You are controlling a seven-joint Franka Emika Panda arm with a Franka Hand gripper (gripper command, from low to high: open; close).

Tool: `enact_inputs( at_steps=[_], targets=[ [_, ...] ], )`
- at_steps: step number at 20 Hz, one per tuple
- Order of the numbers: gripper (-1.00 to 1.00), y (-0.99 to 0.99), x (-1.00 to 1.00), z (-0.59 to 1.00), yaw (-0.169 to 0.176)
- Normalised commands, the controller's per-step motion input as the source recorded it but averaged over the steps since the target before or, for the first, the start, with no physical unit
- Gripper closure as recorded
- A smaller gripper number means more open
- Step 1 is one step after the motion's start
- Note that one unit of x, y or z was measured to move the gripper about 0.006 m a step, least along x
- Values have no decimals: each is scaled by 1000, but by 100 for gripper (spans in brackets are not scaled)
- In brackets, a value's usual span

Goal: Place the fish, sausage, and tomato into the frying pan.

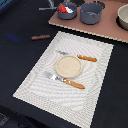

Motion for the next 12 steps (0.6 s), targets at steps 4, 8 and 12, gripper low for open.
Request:
enact_inputs(
  at_steps=[4,8,12],
  targets=[
    [-100,-630,-151,-129,99],
    [-100,-464,-110,-96,166],
    [-100,-489,-120,-54,147]
  ],
)
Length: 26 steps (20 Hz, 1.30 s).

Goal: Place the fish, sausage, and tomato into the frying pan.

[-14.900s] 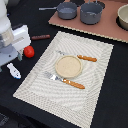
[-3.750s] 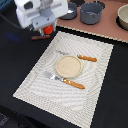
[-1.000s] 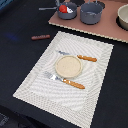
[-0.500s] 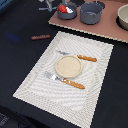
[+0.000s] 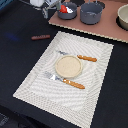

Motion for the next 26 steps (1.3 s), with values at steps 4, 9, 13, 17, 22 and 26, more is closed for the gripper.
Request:
enact_inputs(
  at_steps=[4,9,13,17,22,26],
  targets=[
    [-100,-509,-99,-130,142],
    [-100,-362,-223,-373,143],
    [-100,-157,-458,-489,105],
    [-100,0,-421,-383,84],
    [-100,-90,-207,-348,57],
    [-100,-83,-224,-432,43]
  ],
)
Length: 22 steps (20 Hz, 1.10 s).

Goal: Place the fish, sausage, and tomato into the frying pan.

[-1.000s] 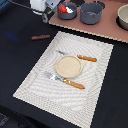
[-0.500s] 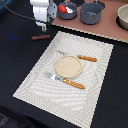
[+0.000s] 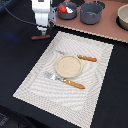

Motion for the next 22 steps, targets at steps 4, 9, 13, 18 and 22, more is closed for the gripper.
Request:
enact_inputs(
  at_steps=[4,9,13,18,22],
  targets=[
    [-100,0,-358,-474,50],
    [-100,0,-497,-453,51],
    [-100,0,-481,-459,54],
    [-100,0,-501,-479,49],
    [100,0,-496,-410,49]
  ],
)
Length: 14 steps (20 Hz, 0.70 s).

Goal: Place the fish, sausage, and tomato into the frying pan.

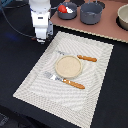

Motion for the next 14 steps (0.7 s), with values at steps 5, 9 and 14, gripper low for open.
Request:
enact_inputs(
  at_steps=[5,9,14],
  targets=[
    [100,0,-434,-369,47],
    [100,0,-338,-346,38],
    [100,0,-191,-280,38]
  ],
)
